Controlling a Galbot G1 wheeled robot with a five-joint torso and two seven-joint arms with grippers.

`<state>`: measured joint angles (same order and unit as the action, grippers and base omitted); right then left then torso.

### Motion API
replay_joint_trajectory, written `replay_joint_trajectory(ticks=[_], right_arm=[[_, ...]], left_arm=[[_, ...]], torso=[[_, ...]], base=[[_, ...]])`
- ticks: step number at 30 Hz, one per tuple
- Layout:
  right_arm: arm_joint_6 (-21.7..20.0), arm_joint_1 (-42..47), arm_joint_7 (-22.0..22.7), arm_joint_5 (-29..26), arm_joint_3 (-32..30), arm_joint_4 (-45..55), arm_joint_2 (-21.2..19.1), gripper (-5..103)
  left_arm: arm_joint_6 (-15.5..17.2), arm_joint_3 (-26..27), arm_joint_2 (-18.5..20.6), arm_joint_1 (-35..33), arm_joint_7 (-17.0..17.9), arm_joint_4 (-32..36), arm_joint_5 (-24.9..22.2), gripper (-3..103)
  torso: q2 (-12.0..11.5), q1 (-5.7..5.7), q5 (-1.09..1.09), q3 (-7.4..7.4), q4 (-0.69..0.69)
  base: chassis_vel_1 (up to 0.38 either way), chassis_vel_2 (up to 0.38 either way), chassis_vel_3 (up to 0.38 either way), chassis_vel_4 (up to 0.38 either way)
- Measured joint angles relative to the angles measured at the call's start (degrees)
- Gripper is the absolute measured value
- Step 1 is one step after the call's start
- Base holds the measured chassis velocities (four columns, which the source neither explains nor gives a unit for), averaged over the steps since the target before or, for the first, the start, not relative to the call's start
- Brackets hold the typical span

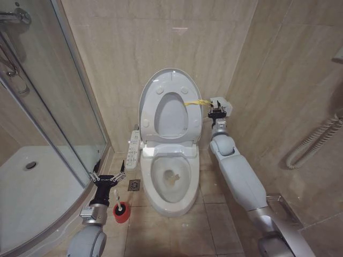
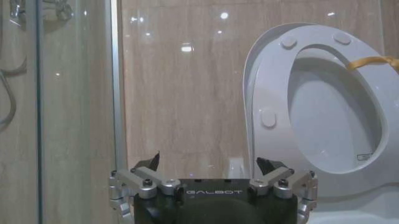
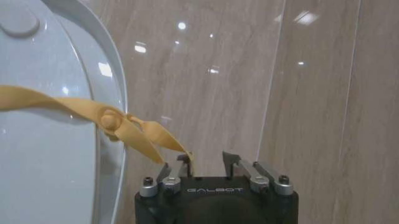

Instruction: Open the toilet lid, clean the toilet bowl with a toilet brush, close the toilet lid, and flush.

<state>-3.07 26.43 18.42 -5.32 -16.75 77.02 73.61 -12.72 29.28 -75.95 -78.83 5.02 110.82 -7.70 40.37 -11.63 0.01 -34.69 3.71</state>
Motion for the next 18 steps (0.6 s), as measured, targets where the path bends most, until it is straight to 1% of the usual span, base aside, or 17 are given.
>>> replay_joint_trajectory(ticks=[1, 2, 9, 10, 16, 17, 18], right_arm=[[0.0, 0.0, 0.0, 0.0, 0.0, 0.0, 0.0, 13], [-0.1, 0.1, 0.0, -0.1, 0.0, 0.4, 0.0, 40], [-0.5, 1.2, 0.0, -0.3, 0.0, 2.3, -0.3, 40], [-0.5, 1.7, -0.1, -0.3, 0.0, 2.9, -0.7, 68], [-0.5, 3.4, -0.3, -0.5, -0.3, 4.6, -1.7, 68], [-0.5, 3.8, -0.3, -0.7, -0.6, 5.2, -2.0, 94], [-0.5, 4.1, -0.3, -0.8, -0.7, 5.6, -2.2, 94]], left_arm=[[0.0, 0.0, 0.0, 0.0, 0.0, 0.0, 0.0, 100], [0.0, 0.0, 0.0, 0.0, 0.0, 0.0, 0.0, 100], [0.0, 0.0, 0.0, 0.0, 0.0, 0.0, 0.0, 100], [0.0, 0.0, 0.0, 0.0, 0.0, 0.0, 0.0, 100], [0.0, 0.0, 0.0, 0.0, 0.0, 0.0, 0.0, 100], [0.0, 0.0, 0.0, 0.0, 0.0, 0.0, 0.0, 100], [0.0, 0.0, 0.0, 0.0, 0.0, 0.0, 0.0, 100]], torso=[[0.0, 0.00, 0.00, 0.00, 0.00], [0.0, 0.00, 0.00, 0.00, -0.01], [0.0, 0.00, 0.00, 0.00, -0.05], [0.0, 0.00, 0.00, 0.00, -0.05], [0.0, 0.00, 0.00, 0.00, -0.04], [0.0, 0.00, 0.00, 0.00, -0.04], [0.0, 0.00, 0.00, 0.00, -0.04]], base=[[0.000, 0.000, 0.000, 0.000], [0.000, 0.000, 0.000, 0.000], [0.000, 0.000, 0.000, 0.000], [0.000, 0.000, 0.000, 0.000], [0.000, 0.000, 0.000, 0.000], [0.000, 0.000, 0.000, 0.000], [0.000, 0.000, 0.000, 0.000]])
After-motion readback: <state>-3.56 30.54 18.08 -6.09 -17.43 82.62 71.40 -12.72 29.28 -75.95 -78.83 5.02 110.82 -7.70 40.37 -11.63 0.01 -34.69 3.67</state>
